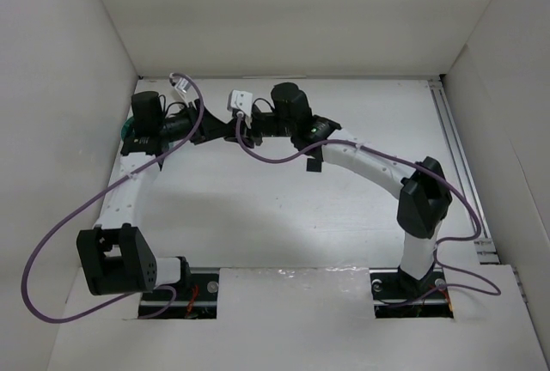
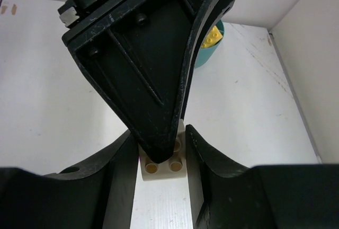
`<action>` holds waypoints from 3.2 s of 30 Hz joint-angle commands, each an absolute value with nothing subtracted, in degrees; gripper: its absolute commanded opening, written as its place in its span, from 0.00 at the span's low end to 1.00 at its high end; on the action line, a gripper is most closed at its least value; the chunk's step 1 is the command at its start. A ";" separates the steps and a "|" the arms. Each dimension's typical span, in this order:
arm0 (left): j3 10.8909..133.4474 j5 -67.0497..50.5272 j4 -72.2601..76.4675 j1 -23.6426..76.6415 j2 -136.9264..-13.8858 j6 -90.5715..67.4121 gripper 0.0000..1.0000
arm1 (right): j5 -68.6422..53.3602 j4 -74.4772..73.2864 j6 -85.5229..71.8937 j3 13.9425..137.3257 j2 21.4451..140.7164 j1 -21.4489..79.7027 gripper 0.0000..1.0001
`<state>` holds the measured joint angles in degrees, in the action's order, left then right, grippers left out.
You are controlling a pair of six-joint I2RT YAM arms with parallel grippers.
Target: Sort the legos into containers by color
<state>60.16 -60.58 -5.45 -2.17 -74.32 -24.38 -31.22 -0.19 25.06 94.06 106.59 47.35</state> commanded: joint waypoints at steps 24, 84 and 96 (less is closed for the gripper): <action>79.78 -39.52 -19.94 -20.30 -79.71 -9.59 0.21 | -23.91 -1.74 22.77 75.32 94.13 36.66 0.79; 95.45 -14.41 -31.55 -21.36 -102.83 -0.52 0.48 | -19.86 -4.31 15.56 76.90 97.47 33.57 0.79; 92.10 -35.14 -12.91 -18.99 -86.84 -4.92 0.78 | -18.63 -18.69 39.59 73.20 95.88 27.95 0.81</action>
